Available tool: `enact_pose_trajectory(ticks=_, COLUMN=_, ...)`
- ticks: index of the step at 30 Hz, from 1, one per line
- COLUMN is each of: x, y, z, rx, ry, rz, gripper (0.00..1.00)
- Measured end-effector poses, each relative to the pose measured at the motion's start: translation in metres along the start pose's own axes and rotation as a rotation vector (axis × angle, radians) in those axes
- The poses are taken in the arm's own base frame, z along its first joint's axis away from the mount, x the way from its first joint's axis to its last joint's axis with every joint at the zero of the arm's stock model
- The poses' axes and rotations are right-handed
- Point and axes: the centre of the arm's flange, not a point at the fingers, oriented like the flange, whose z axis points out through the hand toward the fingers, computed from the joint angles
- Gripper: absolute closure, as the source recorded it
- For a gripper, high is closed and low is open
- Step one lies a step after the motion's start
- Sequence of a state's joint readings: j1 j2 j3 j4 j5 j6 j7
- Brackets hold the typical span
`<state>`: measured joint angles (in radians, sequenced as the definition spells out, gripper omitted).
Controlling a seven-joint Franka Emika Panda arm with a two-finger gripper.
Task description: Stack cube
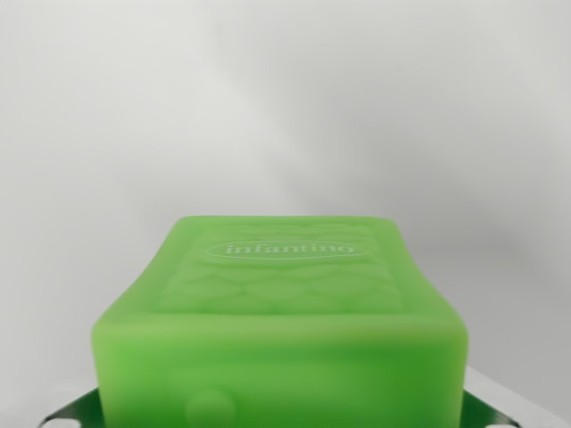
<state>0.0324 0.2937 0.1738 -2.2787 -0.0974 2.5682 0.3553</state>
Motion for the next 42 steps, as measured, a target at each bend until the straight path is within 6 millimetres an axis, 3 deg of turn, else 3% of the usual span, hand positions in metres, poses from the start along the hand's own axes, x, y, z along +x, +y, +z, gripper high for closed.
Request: enact_pose_trajectory(ticks=42, x=0.029, y=0.075, z=-0.018, rx=-0.001, ry=-0.001, rz=0.055, gripper=1.0)
